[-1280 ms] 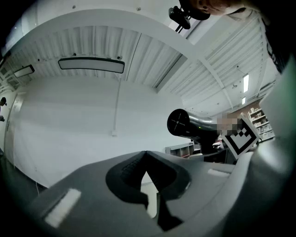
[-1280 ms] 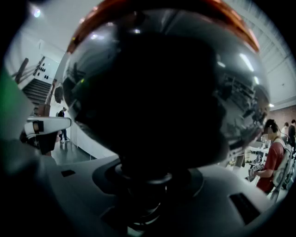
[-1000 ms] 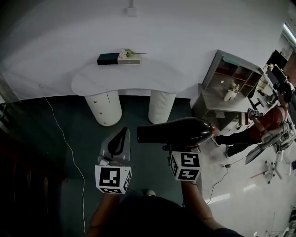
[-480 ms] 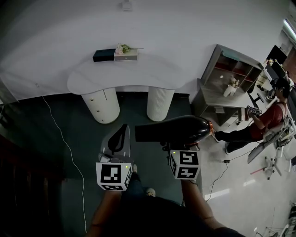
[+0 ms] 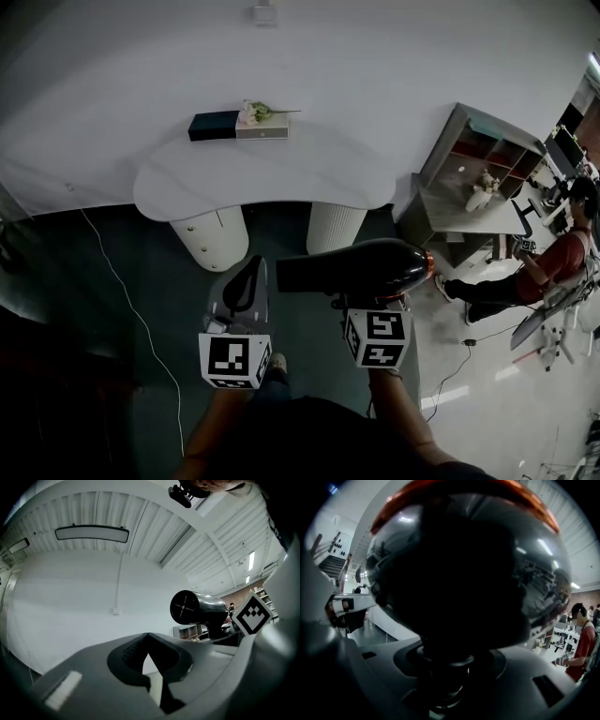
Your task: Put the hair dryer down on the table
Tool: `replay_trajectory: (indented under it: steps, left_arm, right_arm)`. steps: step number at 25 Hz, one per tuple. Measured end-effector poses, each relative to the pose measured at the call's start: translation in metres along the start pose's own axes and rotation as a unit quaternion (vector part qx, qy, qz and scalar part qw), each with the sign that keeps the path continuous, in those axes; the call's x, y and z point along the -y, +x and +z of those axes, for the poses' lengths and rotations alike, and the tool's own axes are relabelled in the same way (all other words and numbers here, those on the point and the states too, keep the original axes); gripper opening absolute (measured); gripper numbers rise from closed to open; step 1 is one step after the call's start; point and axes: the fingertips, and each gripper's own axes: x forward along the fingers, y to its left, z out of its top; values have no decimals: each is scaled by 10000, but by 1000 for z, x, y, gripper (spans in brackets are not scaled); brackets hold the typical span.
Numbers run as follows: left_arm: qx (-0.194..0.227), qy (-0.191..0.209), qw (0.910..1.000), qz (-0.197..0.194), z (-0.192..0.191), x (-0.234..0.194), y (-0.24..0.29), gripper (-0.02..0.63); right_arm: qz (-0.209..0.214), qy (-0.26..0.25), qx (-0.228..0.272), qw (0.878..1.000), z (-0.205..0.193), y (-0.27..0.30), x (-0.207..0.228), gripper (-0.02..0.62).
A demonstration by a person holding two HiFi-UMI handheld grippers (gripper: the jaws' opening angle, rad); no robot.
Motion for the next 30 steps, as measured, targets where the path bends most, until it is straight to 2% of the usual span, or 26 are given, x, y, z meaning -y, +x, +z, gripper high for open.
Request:
replay_trajectory:
  steps: [9,16,22,30]
  left_arm:
    - [7,1,9997,-234,-15,-69,72,6]
    - [-45,-81,9995,-315,-27,-88,102,7]
    - [-20,-91,9996,-270,-31,-100,129,6]
    - [2,-92,9999,-137,-35,-127,204,6]
  right_arm:
    - [-209,116,-14,9997,18,91,-12,219]
    - [-266,113,-152,9995,19,125,-8,219]
    - [-232,54,-76,9997,31,158,0,219]
    - [-64,-19,-31,10000,52,239,27,219]
